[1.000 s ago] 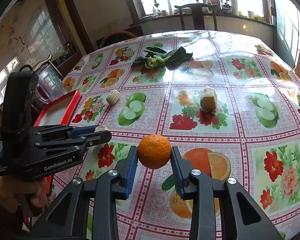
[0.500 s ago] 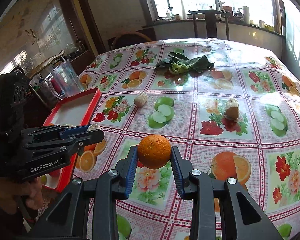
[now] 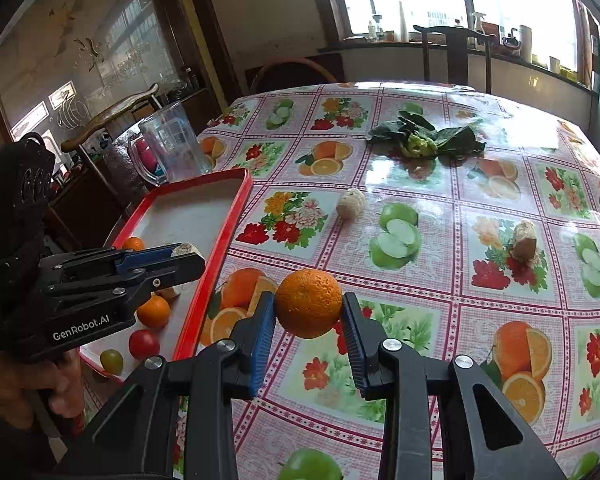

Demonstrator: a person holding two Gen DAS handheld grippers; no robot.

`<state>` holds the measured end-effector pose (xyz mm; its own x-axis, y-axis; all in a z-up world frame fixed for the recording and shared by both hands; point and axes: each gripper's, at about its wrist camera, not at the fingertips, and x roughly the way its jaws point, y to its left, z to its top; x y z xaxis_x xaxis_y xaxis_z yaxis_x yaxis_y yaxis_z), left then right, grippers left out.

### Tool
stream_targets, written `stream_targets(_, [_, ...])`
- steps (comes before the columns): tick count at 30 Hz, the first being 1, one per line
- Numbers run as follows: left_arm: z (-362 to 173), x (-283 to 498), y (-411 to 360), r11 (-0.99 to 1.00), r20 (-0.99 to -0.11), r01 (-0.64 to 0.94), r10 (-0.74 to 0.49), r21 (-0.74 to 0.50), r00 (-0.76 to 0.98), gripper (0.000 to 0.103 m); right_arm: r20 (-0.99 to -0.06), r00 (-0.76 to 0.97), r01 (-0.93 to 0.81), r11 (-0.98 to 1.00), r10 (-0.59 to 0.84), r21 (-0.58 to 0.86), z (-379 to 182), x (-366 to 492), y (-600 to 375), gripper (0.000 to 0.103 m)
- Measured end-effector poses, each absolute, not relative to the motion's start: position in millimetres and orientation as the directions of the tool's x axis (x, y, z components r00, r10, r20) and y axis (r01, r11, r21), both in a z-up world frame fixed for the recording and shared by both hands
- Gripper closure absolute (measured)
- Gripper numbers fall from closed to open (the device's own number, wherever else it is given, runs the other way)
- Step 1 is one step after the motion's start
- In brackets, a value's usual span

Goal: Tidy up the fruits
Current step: 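Carry the beige piece and orange over the tray and open both grippers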

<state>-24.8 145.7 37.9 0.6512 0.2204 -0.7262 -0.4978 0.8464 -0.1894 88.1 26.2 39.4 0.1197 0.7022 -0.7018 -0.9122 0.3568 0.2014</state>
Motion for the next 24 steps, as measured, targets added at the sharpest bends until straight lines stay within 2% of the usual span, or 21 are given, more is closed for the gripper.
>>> stream_targets(24, [39.6,-91.8,212.2,0.761,-0.711,-0.612,0.307,-0.215,0.632,0.082,-0.716,0.025,-0.959,0.219,0.698,0.18,43.8,32.2,125.7,0.069])
